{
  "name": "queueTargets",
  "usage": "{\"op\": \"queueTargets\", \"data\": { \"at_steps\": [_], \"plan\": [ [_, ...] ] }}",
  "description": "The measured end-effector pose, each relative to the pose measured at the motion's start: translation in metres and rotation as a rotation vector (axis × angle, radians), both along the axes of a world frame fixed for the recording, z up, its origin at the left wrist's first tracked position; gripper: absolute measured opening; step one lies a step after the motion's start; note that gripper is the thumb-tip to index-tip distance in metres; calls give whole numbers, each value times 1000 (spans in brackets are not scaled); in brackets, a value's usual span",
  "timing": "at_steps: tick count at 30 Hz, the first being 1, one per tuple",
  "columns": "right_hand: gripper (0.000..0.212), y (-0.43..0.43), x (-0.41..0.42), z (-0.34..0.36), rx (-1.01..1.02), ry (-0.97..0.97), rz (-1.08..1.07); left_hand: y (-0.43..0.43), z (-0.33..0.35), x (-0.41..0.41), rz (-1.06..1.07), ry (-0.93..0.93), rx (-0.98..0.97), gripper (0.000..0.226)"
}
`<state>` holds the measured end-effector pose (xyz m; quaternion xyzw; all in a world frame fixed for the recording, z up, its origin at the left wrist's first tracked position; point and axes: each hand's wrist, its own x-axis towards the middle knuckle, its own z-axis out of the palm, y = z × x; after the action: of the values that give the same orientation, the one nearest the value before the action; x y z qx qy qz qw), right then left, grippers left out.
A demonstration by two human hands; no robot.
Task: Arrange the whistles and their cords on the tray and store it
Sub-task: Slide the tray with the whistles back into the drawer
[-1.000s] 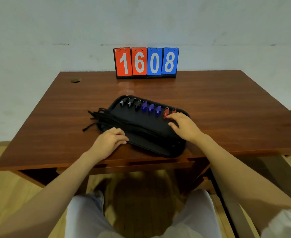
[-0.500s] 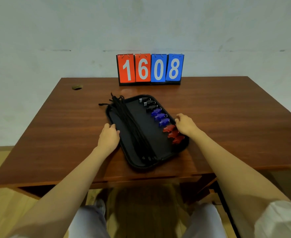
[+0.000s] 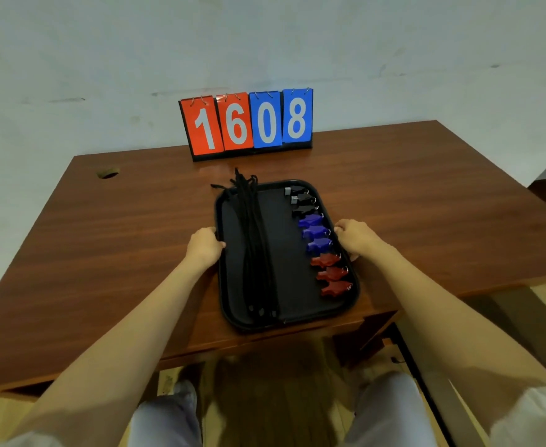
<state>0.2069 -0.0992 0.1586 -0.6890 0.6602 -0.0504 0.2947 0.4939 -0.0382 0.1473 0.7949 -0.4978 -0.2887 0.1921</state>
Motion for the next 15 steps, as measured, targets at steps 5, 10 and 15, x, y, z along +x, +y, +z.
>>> {"op": "queueTargets", "data": {
  "at_steps": [5,10,15],
  "plan": [
    [38,17,-37,1,17,34,-31,2,3,-31,-45,35,-4,50],
    [38,39,-76,0,-4,29,-161,8,6,-73,-96,105,5,50],
    [38,66,-116,-3,-33,-27,-286,21,8,-117,-123,280,21,51]
  ]
}}
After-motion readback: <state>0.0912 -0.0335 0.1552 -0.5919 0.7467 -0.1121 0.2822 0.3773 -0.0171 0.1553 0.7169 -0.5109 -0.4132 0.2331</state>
